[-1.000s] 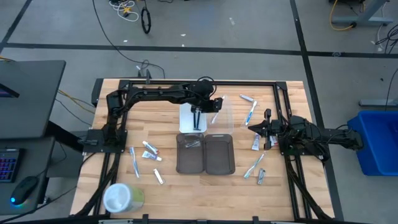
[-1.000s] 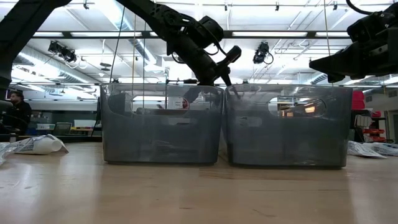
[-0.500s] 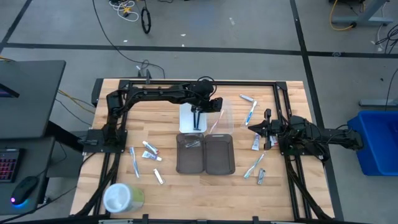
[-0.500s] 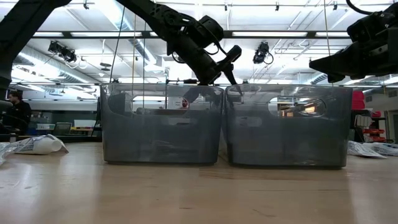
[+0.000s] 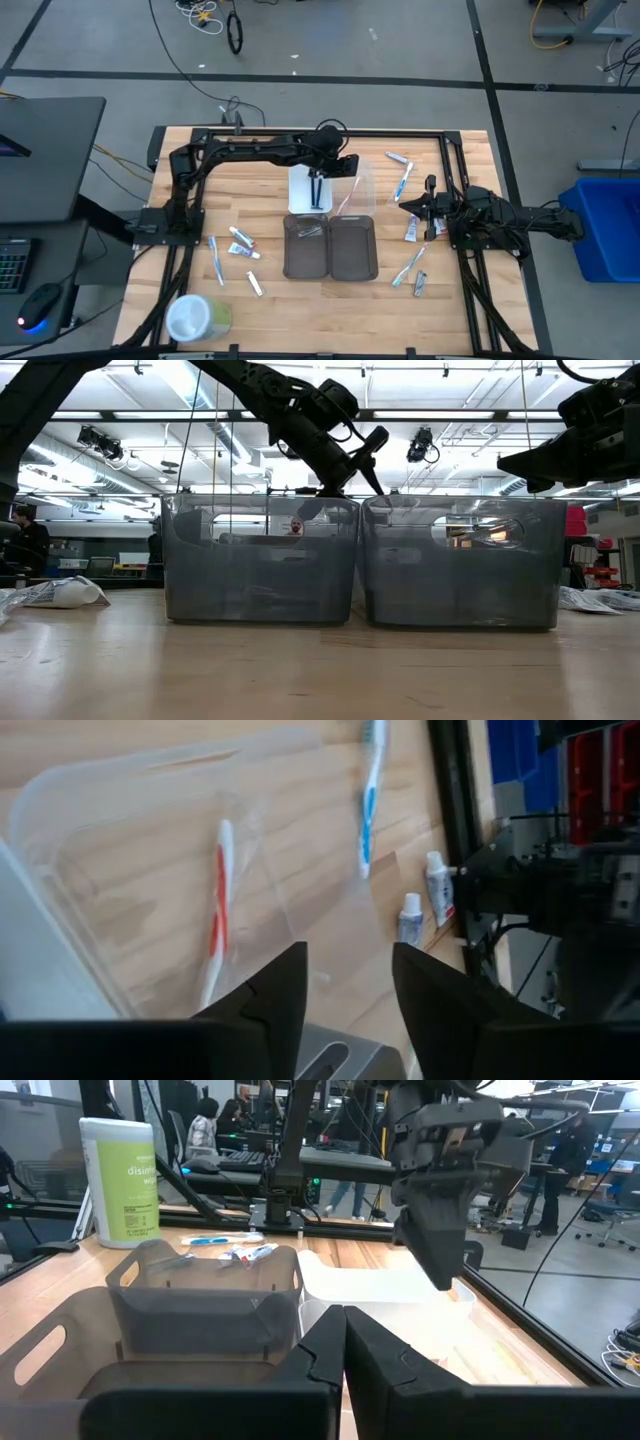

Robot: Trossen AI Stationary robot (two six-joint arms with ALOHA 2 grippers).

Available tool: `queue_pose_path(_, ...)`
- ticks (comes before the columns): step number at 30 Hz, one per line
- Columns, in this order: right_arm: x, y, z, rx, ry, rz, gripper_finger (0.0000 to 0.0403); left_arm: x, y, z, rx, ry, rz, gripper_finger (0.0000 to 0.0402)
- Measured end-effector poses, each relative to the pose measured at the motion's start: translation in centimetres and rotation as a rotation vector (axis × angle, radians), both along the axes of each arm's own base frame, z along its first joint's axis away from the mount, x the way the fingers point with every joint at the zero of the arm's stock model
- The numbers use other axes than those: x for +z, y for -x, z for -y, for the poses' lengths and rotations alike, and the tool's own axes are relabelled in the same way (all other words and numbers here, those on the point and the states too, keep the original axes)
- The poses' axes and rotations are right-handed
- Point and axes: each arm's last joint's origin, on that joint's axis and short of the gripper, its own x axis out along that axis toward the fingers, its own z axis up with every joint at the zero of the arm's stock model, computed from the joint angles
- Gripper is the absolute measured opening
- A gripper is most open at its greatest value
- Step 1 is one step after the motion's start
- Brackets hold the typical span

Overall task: Pick & Place Travel size toiletries
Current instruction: Put the silver nail cutter into the left black bin

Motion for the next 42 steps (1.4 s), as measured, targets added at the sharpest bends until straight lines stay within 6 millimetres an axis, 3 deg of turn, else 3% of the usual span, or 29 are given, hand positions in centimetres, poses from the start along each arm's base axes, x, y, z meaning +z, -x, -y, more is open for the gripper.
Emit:
queue_pose_path(23, 0.0, 0.0, 0.0, 0.0, 0.0, -0.001, 0.0014, 0.4, 0.1, 0.2, -0.027, -0.052, 0.0, 0.0015)
queue_pose_path(39, 0.0, 0.0, 0.0, 0.0, 0.0, 0.0, 0.0014, 8.6, 3.7, 3.0, -0.108, -0.452, 0.046, 0.0005)
queue_pose_path(42, 0.0, 0.0, 0.0, 0.0, 0.0, 0.0, 0.0013, 9.4, 4.3, 3.1, -0.118, -0.515, 0.039, 0.0008)
